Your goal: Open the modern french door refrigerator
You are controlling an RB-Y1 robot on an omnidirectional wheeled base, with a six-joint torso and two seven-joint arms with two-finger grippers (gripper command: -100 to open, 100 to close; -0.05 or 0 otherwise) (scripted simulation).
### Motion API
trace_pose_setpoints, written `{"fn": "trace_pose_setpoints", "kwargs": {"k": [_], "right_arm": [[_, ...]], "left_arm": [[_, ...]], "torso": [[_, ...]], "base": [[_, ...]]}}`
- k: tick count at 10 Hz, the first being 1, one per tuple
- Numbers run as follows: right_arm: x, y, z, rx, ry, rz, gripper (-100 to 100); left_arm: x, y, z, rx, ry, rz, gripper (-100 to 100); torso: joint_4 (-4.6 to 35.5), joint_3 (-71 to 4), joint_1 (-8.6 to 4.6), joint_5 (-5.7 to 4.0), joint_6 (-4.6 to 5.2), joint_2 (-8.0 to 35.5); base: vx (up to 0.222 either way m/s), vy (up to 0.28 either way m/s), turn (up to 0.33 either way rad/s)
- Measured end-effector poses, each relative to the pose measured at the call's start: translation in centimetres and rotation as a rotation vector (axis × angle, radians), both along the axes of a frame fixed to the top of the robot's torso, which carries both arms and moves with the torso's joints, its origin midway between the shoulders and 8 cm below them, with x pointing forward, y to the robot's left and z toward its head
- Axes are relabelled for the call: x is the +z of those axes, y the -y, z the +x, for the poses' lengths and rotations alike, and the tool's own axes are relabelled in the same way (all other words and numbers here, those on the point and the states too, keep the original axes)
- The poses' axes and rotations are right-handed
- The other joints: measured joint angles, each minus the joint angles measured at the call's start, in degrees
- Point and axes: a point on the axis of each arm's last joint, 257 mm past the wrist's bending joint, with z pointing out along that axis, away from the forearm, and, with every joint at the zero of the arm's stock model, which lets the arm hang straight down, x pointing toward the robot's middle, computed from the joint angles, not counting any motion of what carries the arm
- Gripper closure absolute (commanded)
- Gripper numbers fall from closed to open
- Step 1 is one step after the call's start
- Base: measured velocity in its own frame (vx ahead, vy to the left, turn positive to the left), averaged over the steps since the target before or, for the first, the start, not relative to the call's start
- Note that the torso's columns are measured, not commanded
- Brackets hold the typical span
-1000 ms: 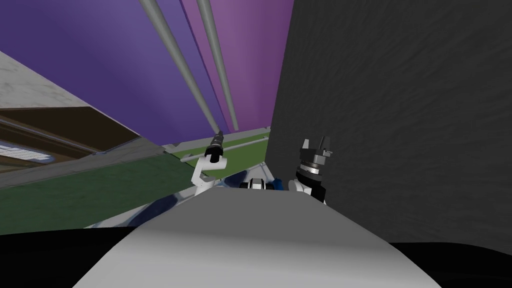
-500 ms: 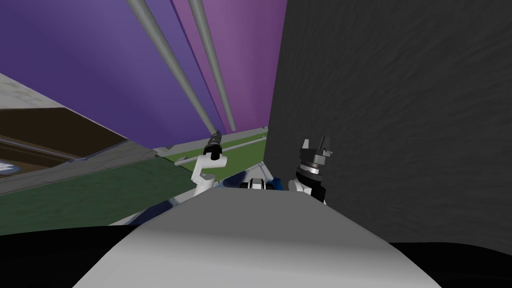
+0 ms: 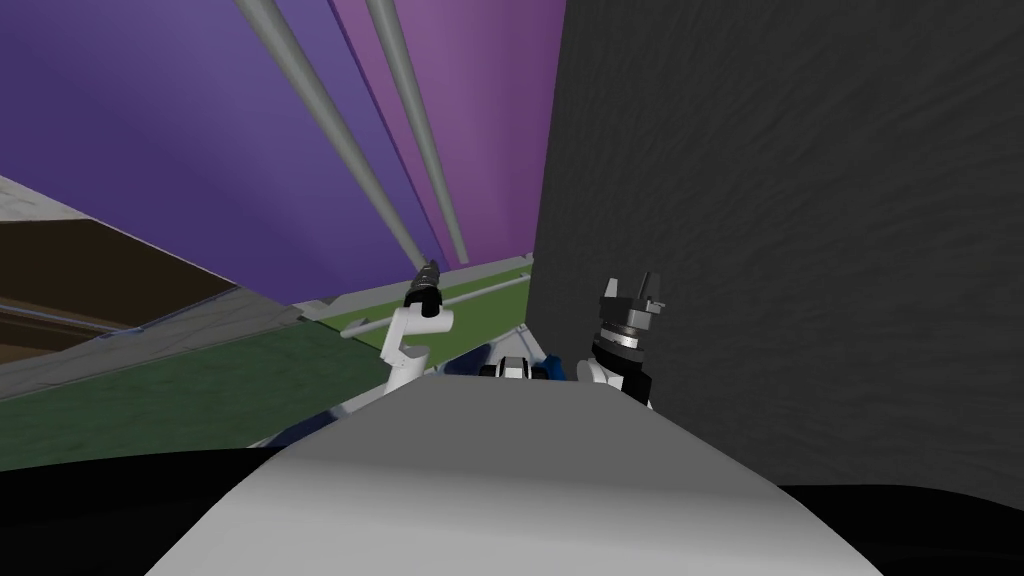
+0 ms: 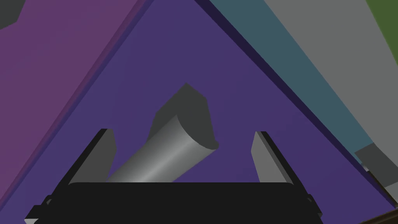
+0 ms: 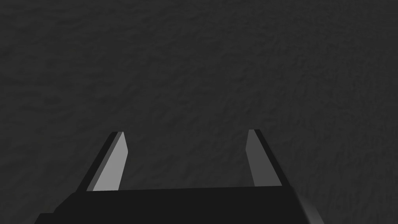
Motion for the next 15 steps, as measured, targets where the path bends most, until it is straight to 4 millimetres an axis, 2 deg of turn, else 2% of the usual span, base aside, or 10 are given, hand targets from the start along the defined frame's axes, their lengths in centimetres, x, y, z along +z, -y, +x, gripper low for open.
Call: {"fn": "trace_pose_setpoints", "kwargs": {"k": [1, 2, 7, 11, 15], "right_arm": [[0.0, 0.0, 0.0, 0.0, 0.0, 0.0, 0], [0.0, 0.0, 0.0, 0.0, 0.0, 0.0, 0], [0.0, 0.0, 0.0, 0.0, 0.0, 0.0, 0], [0.0, 0.0, 0.0, 0.0, 0.0, 0.0, 0], [0.0, 0.0, 0.0, 0.0, 0.0, 0.0, 0]], "left_arm": [[0.0, 0.0, 0.0, 0.002, -0.001, 0.0, 100], [0.1, 0.0, 0.0, 0.001, 0.0, 0.0, 100], [-0.1, 4.8, 1.9, -0.145, -0.006, -0.007, 100], [0.1, 8.7, 3.3, -0.263, -0.011, -0.007, 100], [-0.8, 11.7, 3.5, -0.342, -0.03, -0.015, 100]], "torso": [[0.0, 0.0, -0.11, -0.01, -0.01, 0.1], [0.0, 0.2, -0.23, -0.04, -0.02, 0.3], [0.4, 0.4, 0.22, -0.02, -0.49, 0.7], [0.5, 0.4, 0.11, -0.11, -0.39, 0.7], [0.3, 0.0, 0.23, -0.06, -0.08, 0.2]], "base": [[0.006, 0.006, 0.001], [-0.187, 0.082, -0.11], [-0.24, 0.127, -0.089], [-0.29, 0.148, -0.083], [-0.15, 0.152, -0.101]]}}
